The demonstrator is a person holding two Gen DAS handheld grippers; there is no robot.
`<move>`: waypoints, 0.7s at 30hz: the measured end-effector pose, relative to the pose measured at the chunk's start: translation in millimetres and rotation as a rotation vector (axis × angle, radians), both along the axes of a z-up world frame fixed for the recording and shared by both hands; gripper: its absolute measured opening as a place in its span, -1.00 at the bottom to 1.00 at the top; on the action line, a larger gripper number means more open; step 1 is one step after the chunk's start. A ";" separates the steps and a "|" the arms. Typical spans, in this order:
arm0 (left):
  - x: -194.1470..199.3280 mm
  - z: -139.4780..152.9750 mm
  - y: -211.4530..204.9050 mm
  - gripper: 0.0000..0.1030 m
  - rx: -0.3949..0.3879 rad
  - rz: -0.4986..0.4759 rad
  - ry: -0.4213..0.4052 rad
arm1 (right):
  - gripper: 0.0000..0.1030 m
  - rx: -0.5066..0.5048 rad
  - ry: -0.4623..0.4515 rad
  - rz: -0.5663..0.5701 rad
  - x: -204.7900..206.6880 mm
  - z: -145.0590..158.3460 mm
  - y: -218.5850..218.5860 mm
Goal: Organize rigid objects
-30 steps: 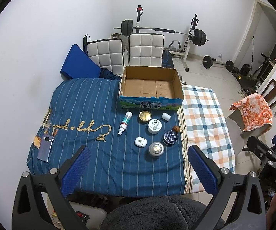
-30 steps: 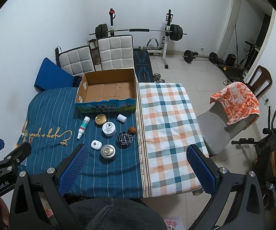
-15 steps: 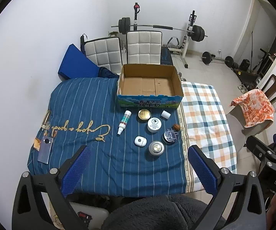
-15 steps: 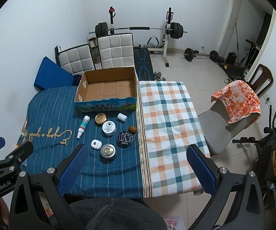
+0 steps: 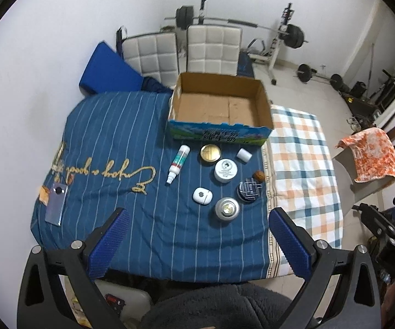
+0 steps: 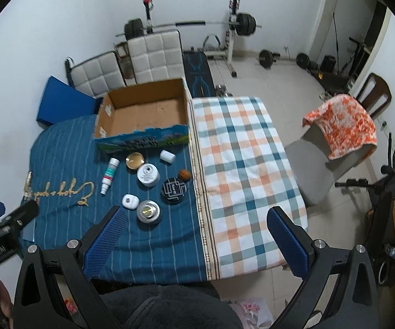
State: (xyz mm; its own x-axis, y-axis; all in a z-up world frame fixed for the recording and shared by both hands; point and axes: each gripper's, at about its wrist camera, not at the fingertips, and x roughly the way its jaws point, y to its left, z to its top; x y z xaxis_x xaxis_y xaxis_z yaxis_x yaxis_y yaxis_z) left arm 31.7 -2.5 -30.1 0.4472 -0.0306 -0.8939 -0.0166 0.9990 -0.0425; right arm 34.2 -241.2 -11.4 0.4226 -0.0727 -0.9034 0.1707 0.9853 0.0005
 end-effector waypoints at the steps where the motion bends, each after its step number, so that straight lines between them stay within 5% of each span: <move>1: 7.0 -7.2 2.6 1.00 -0.003 0.012 0.014 | 1.00 0.008 0.013 -0.003 4.8 -7.6 -2.9; 10: 76.8 -93.7 13.4 1.00 -0.008 0.039 0.148 | 1.00 0.036 0.210 -0.020 88.0 -134.4 -13.6; 21: 166.9 -246.3 2.4 1.00 0.022 0.025 0.379 | 1.00 0.048 0.513 -0.031 194.1 -355.7 27.6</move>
